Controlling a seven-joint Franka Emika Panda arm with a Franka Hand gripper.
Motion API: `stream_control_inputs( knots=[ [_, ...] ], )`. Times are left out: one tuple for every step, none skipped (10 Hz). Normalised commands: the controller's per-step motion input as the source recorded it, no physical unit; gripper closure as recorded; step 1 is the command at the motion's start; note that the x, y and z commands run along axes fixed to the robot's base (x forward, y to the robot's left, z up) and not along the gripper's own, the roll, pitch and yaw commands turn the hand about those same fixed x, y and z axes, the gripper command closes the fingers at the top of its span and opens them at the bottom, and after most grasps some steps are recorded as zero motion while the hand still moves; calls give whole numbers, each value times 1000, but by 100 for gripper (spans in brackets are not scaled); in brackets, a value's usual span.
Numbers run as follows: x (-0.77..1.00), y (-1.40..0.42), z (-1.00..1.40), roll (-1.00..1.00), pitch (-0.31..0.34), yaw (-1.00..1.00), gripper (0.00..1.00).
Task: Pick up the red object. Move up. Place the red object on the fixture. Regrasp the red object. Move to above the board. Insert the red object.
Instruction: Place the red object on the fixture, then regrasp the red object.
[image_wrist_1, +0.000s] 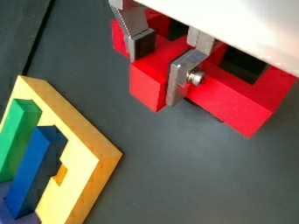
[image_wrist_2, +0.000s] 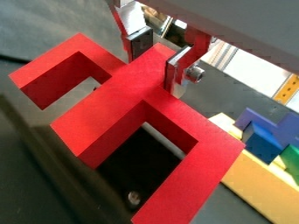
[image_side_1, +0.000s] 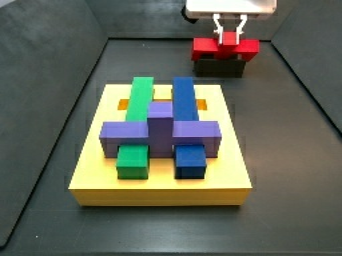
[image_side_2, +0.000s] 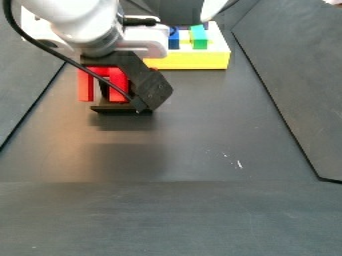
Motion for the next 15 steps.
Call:
stream_control_inputs(
  knots=[
    [0, 0, -343, 146, -40, 0, 100],
    [0, 0, -234, 151, -6, -9, 100],
    [0, 0, -49, 189, 0, 0, 100],
    [0, 0, 0, 0, 0, 0, 100],
    [0, 0, 0, 0, 0, 0, 0],
    [-49, -131, 460, 1000, -149, 0, 0],
    [-91, -203, 409, 1000, -166, 0, 0],
    [-51, -211, 400, 1000, -163, 0, 0],
    [0, -217, 386, 1000, -154, 0, 0],
    [-31, -157, 234, 1000, -149, 0, 0],
    [-77, -97, 17, 1000, -169, -11, 0],
    [-77, -97, 6, 1000, -177, -11, 0],
    [-71, -100, 6, 1000, -180, 0, 0],
    [-86, -94, 6, 1000, -183, 0, 0],
    [-94, -94, 6, 1000, -171, 0, 0]
  ],
)
